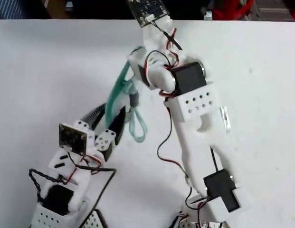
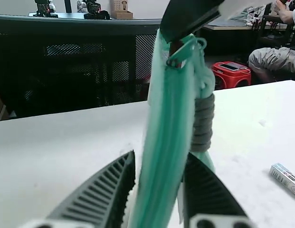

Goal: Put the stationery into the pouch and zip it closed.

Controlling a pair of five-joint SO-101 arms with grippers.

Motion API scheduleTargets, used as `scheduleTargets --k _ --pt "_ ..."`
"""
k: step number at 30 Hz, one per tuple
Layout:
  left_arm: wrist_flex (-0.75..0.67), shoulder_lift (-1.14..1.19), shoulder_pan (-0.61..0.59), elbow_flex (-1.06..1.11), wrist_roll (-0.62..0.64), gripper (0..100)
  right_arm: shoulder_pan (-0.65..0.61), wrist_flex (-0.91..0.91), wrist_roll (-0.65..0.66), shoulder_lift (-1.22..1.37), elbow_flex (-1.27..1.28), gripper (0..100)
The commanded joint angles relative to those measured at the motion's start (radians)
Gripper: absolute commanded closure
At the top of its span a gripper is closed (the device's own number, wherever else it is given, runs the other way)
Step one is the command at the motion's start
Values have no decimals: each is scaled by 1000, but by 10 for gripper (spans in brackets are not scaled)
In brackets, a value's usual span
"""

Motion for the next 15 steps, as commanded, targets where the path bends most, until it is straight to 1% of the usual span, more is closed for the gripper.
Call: scheduleTargets --k 1,4,9,12,15 --pt "-3 -1 -4 -41 2 838 16 8 2 -7 -46 981" --pt "-3 -1 -1 -41 2 838 -10 70 -57 5 -37 981" --pt "-3 -1 1 -41 2 839 -73 160 -61 36 -66 981" --pt "-3 -1 1 -41 2 873 -73 223 -61 31 -164 981" --pt "-5 -1 1 -41 0 902 -33 289 -68 10 -350 981"
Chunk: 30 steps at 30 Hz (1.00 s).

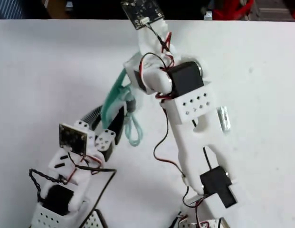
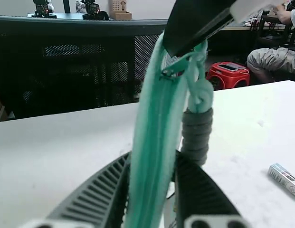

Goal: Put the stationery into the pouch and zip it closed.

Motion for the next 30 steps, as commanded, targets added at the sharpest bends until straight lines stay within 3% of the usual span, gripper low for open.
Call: scheduleTargets --k 1,8,14,15,20,23,27,30 --pt "-5 1 -2 -41 0 902 33 68 -17 -39 -221 981" --pt "-5 1 -2 -43 0 905 114 143 -9 -50 -399 981" --pt "2 1 -8 -46 0 945 137 142 -9 -38 -256 981" --pt "-2 1 -8 -46 0 981 151 142 -9 -42 -233 981" --pt "3 1 5 -43 2 976 271 143 -15 -81 -149 981" --pt "44 1 79 -46 -25 976 338 143 -15 -125 -74 981" --pt "117 1 269 -41 -204 976 392 140 -9 -200 49 981" --pt "132 1 329 -38 -261 976 397 139 -9 -269 123 981"
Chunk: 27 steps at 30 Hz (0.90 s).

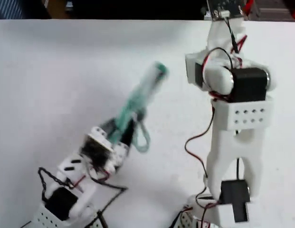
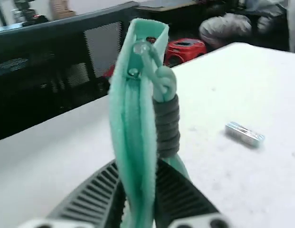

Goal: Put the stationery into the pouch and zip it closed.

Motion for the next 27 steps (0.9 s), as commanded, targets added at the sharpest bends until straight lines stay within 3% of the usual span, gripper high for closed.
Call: scheduleTargets --k 1,8,13,19,27 --pt "17 16 62 -32 -51 976 12 1 0 -108 60 981" --pt "9 16 61 -26 -54 976 15 -1 8 -239 138 981" --pt "15 15 -18 -103 -40 976 30 -13 123 -252 192 981" --pt "6 16 -177 -186 130 976 240 -171 130 -166 316 981" --pt "-28 16 -93 -183 133 976 467 -360 5 101 588 981"
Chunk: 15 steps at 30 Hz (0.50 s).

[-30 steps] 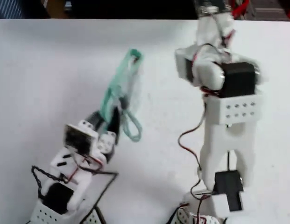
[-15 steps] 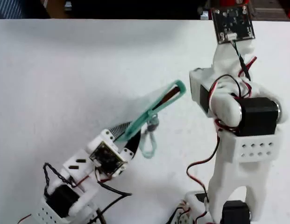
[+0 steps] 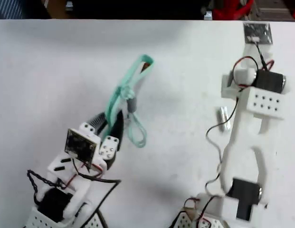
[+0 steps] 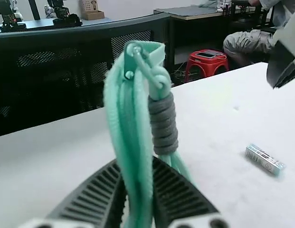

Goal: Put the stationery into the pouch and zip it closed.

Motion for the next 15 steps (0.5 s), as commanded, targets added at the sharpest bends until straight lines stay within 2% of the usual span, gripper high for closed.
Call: scheduleTargets --k 1,6,10,15 --pt "-43 -2 62 -71 12 976 125 -117 -63 65 72 981" --pt "-54 -1 76 -83 12 976 176 -216 -77 134 216 967" --pt "-25 -1 68 -75 12 976 171 -240 -86 168 285 871" --pt "8 -1 65 -54 9 974 159 -269 -235 173 287 797"
